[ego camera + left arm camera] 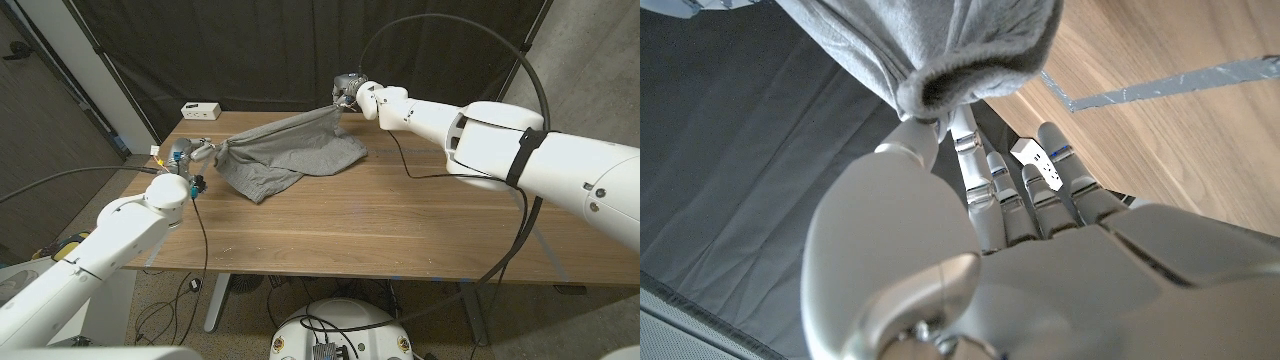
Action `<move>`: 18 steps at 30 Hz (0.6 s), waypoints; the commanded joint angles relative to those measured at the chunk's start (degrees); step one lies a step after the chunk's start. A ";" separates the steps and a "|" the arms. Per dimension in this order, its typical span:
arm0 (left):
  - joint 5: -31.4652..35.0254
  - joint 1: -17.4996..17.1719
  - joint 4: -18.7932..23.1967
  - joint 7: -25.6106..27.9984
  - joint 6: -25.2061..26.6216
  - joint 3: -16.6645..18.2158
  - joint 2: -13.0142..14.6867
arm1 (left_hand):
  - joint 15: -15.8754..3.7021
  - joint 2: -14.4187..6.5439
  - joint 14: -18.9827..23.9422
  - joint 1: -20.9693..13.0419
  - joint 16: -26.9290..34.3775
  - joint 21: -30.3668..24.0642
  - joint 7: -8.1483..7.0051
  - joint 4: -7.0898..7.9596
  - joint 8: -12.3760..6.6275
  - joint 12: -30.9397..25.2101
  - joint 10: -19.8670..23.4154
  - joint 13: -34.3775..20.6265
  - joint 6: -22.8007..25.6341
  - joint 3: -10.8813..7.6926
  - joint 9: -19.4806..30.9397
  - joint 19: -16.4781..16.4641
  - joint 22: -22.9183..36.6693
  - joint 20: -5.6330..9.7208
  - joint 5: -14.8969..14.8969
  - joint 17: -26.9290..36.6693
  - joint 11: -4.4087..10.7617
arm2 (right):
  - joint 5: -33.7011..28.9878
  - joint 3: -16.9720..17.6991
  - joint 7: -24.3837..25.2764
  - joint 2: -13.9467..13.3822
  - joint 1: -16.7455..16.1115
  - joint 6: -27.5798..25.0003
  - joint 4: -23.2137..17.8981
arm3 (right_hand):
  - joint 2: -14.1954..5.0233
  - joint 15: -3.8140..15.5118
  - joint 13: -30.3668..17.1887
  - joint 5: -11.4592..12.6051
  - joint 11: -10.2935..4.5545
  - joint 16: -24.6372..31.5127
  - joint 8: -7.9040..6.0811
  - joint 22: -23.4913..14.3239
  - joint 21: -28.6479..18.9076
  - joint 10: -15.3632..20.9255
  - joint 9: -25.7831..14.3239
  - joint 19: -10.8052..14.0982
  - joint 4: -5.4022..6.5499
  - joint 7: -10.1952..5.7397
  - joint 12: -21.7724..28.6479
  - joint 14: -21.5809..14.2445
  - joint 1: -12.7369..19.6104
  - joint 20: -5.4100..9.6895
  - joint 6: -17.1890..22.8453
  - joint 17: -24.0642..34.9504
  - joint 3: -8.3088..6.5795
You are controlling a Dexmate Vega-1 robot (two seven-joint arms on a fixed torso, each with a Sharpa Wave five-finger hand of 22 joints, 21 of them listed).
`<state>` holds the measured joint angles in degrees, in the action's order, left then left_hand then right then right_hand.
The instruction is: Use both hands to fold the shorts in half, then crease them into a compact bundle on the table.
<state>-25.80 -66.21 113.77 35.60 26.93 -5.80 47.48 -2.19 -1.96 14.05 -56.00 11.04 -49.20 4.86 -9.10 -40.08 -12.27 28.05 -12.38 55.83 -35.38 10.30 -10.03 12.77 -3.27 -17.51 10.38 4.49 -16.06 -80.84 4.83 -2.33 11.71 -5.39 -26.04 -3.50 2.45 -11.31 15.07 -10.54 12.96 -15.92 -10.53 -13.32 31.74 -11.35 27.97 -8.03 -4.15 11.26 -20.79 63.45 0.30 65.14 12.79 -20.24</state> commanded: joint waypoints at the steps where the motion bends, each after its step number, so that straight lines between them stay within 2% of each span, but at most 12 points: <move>1: 5.22 2.38 0.76 6.32 6.18 -3.23 -1.81 | 0.20 -0.11 0.52 -0.64 0.12 -0.54 -0.29 -0.10 0.05 -0.41 0.63 -0.22 0.68 -0.28 14.05 -0.14 0.13 0.09 0.13 0.17 0.20 | 4.79 0.01 -1.49 0.44 0.10 1.46 1.02 | -0.51 8.90 -0.11 0.36 0.40 0.58 0.20 -0.26 -0.36 1.12 -0.21 0.68 0.31 -0.36 0.33 -1.24 -0.74 -0.42 -0.37 0.15 -0.60; 3: 6.93 2.85 0.50 8.72 6.92 -4.06 -3.02 | 0.27 -0.13 0.80 -0.49 0.23 -0.70 -0.46 0.03 0.23 -0.49 0.86 -0.22 0.50 -0.22 13.88 -0.20 0.10 0.07 0.29 0.20 0.28 | 6.59 1.36 -0.88 0.54 -0.54 1.60 1.02 | -0.74 8.94 -0.11 0.38 0.22 0.79 0.34 -0.27 -0.41 1.36 -0.21 0.82 0.51 -0.41 0.37 -1.77 -1.02 -0.59 -0.71 0.21 -0.63; 8: 9.91 3.43 -0.30 10.83 6.98 -5.16 -4.15 | 0.37 -0.49 1.53 -0.31 0.59 -1.25 -1.07 0.31 0.87 -0.72 1.50 -0.24 -0.31 0.52 13.34 -0.46 0.02 -0.34 1.06 0.30 0.41 | 9.01 3.05 -0.05 0.57 -1.40 1.85 1.02 | -1.22 9.16 -0.13 0.39 0.56 1.45 0.56 -0.30 -0.59 1.98 -0.20 1.32 0.85 -0.19 0.48 -3.66 -1.63 -1.29 -1.24 0.31 -0.77; 15: 14.31 4.63 -1.90 14.16 7.22 -6.89 -6.49 | 0.68 -1.26 2.71 -0.48 1.07 -2.13 -0.74 0.41 1.76 -1.16 2.92 -0.28 -1.08 1.78 12.39 -0.71 -0.12 -0.83 2.51 0.35 0.89 | 11.25 4.90 -0.43 0.54 -2.02 3.30 1.02 | -1.48 9.09 -0.14 0.32 1.00 2.14 0.86 -0.32 -0.81 2.77 -0.12 1.91 1.25 0.10 0.59 -5.67 -2.53 -1.93 -1.87 0.49 -0.78; 18: 15.66 5.40 -2.27 15.76 9.16 -7.38 -7.94 | 0.86 -2.29 3.26 -0.42 1.32 -2.39 -0.38 0.77 2.45 -1.33 3.48 -0.34 -1.83 2.39 11.88 -0.23 -0.17 -1.51 3.11 0.42 1.01 | 12.32 5.65 -0.76 0.69 -2.17 3.31 1.02 | -1.47 8.61 -0.15 0.16 1.53 2.45 1.22 -0.34 -0.83 3.28 -0.03 2.01 1.98 0.06 0.66 -6.38 -3.93 -2.25 -2.49 0.72 -0.29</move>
<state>-16.26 -62.90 113.17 45.64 33.11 -10.70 43.29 -1.31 -2.71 16.51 -56.49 11.71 -51.09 4.21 -8.41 -38.00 -13.15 30.64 -12.37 54.52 -33.55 15.73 -10.40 12.51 -3.97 -14.90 10.55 5.22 -7.92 -77.95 4.24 -1.90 10.54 -3.41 -25.11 -4.81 2.65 -11.31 15.07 -9.41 14.86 -15.13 -10.53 -13.78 34.11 -11.31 29.70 -6.87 -4.12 11.31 -26.14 60.85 -1.44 63.31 13.20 -20.73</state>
